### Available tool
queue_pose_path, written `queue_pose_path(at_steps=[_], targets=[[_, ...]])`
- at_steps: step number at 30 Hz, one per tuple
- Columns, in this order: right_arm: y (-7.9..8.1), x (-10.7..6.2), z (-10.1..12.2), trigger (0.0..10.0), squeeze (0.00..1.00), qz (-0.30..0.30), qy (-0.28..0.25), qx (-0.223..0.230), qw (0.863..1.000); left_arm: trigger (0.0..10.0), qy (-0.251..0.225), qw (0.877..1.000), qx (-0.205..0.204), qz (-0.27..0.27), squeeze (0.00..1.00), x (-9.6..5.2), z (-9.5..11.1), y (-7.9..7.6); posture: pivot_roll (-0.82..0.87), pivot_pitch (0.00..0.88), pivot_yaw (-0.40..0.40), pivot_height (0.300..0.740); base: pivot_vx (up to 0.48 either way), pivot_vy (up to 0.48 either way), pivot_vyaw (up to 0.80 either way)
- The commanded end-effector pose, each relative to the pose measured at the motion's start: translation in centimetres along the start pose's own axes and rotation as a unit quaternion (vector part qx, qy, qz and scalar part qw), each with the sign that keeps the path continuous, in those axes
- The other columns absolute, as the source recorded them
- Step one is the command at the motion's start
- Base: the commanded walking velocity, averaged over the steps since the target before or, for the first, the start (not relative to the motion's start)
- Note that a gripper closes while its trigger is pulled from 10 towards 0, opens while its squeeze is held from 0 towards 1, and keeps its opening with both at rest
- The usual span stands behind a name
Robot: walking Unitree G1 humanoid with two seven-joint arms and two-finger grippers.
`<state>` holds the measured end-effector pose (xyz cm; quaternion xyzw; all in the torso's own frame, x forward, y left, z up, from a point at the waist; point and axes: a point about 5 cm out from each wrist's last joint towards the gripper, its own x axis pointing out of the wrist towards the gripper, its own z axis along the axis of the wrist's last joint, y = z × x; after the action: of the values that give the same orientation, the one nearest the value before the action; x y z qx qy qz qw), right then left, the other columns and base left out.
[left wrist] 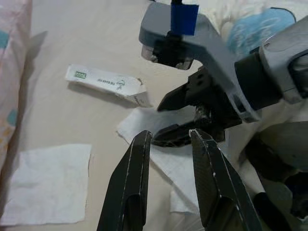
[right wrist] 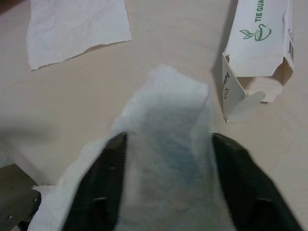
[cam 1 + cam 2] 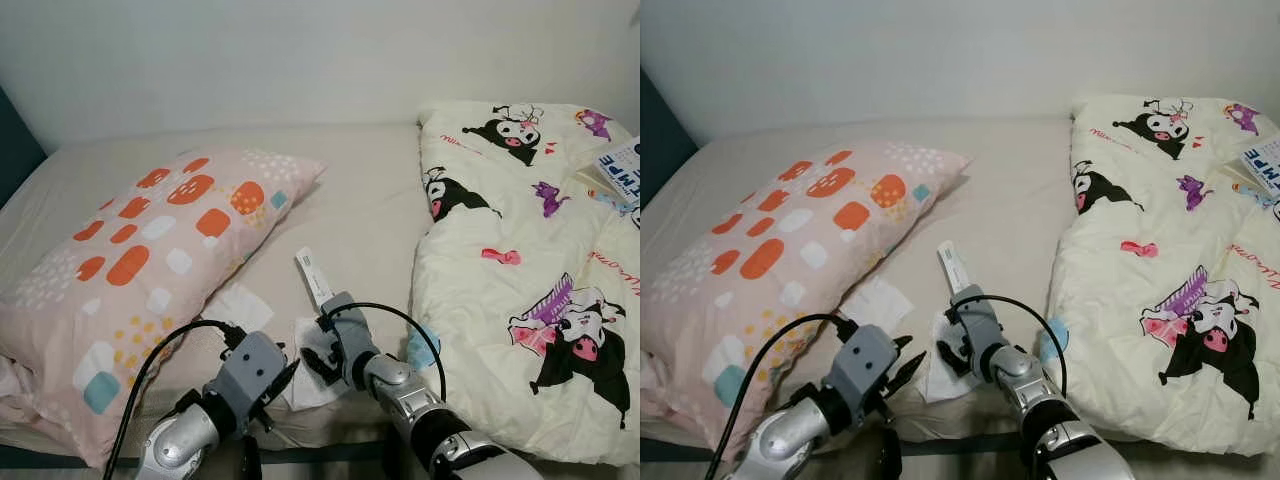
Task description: Clean up the room
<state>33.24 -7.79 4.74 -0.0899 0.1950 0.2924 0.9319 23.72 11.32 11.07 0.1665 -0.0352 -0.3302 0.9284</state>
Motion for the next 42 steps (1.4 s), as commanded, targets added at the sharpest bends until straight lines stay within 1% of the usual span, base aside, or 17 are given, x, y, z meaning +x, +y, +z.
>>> queue_pose_path(at_steps=[1,2,4,16,17,18,19,20,21,22,23,24,31,39,40,41,42], targets=[[0.3,0.0,-0.4,1.8,0.00,0.007,0.008,-0.002,1.000,10.0,0.009,1.000,-0.001,-0.009,0.00,-0.3,-0.2,-0.3,0.10,0.208,-0.018,0.586,0.000,0.000,0.00],[0.3,0.0,-0.4,1.8,0.00,0.007,0.008,-0.002,1.000,10.0,0.009,1.000,-0.001,-0.009,0.00,-0.3,-0.2,-0.3,0.10,0.208,-0.018,0.586,0.000,0.000,0.00],[0.3,0.0,-0.4,0.0,0.00,0.006,0.009,-0.002,1.000,10.0,0.010,1.000,0.000,-0.010,0.00,-0.3,-0.2,-0.4,0.10,0.210,-0.019,0.586,0.000,0.000,0.00],[-0.4,-0.1,-0.4,0.0,0.00,-0.002,0.009,-0.002,1.000,10.0,0.012,1.000,0.005,-0.011,0.00,0.1,-0.2,-0.1,0.09,0.210,-0.016,0.586,0.000,0.000,0.00],[-0.4,-0.2,-0.3,3.6,0.00,-0.003,0.008,-0.003,1.000,10.0,0.012,1.000,0.006,-0.012,0.00,0.1,-0.2,-0.1,0.09,0.210,-0.016,0.586,0.000,0.000,0.00],[-0.4,-0.2,-0.3,3.6,0.00,-0.003,0.008,-0.003,1.000,10.0,0.012,1.000,0.006,-0.012,0.00,0.1,-0.2,-0.1,0.09,0.210,-0.016,0.586,0.000,0.000,0.00],[-0.6,-0.2,-0.1,7.7,0.00,-0.008,0.002,-0.007,1.000,10.0,0.012,1.000,0.006,-0.013,0.00,0.1,-0.2,-0.1,0.09,0.212,-0.015,0.586,0.000,0.000,0.00],[-0.8,-0.2,0.1,10.0,0.09,-0.019,-0.004,-0.006,1.000,10.0,0.012,1.000,0.007,-0.013,0.00,0.1,-0.1,-0.1,0.10,0.217,-0.014,0.586,0.000,0.000,0.00],[-0.8,-0.2,0.1,10.0,0.09,-0.019,-0.004,-0.006,1.000,10.0,0.012,1.000,0.007,-0.013,0.00,0.1,-0.1,-0.1,0.10,0.217,-0.014,0.586,0.000,0.000,0.00],[-1.0,-0.2,0.3,10.0,0.62,-0.026,-0.009,-0.003,1.000,10.0,0.012,1.000,0.007,-0.013,0.00,0.1,-0.1,-0.1,0.10,0.217,-0.014,0.586,0.000,0.000,0.00],[-1.0,-0.2,0.3,10.0,0.62,-0.026,-0.009,-0.003,1.000,10.0,0.012,1.000,0.007,-0.013,0.00,0.1,-0.1,-0.1,0.10,0.217,-0.014,0.586,0.000,0.000,0.00],[-1.2,-0.2,0.4,10.0,1.00,-0.030,-0.014,0.002,0.999,10.0,0.012,1.000,0.007,-0.013,0.00,0.1,-0.1,-0.1,0.10,0.223,-0.014,0.586,0.000,0.000,0.00],[-1.5,-0.2,1.1,10.0,1.00,-0.037,-0.030,0.004,0.999,10.0,0.009,1.000,0.007,-0.008,0.00,-0.2,0.3,0.1,0.12,0.253,-0.013,0.586,0.000,0.000,0.00],[-1.1,-0.1,1.0,10.0,1.00,-0.013,-0.023,0.022,0.999,10.0,0.011,1.000,0.009,-0.010,0.00,-0.7,0.6,0.0,0.14,0.287,-0.015,0.586,0.000,0.000,0.00],[-1.0,0.0,0.9,10.0,0.82,-0.006,-0.017,0.024,1.000,10.0,0.012,1.000,0.010,-0.010,0.00,-0.8,0.6,0.0,0.14,0.293,-0.015,0.586,0.000,0.000,0.00],[-0.9,0.0,0.8,10.0,0.82,-0.002,-0.013,0.025,1.000,10.0,0.013,1.000,0.010,-0.010,0.00,-0.9,0.6,0.1,0.14,0.293,-0.015,0.586,0.000,0.000,0.00],[-0.7,0.1,0.7,10.0,0.00,0.002,-0.007,0.024,1.000,10.0,0.014,1.000,0.011,-0.010,0.00,-1.0,0.6,0.0,0.14,0.296,-0.015,0.586,0.000,0.000,0.00]])
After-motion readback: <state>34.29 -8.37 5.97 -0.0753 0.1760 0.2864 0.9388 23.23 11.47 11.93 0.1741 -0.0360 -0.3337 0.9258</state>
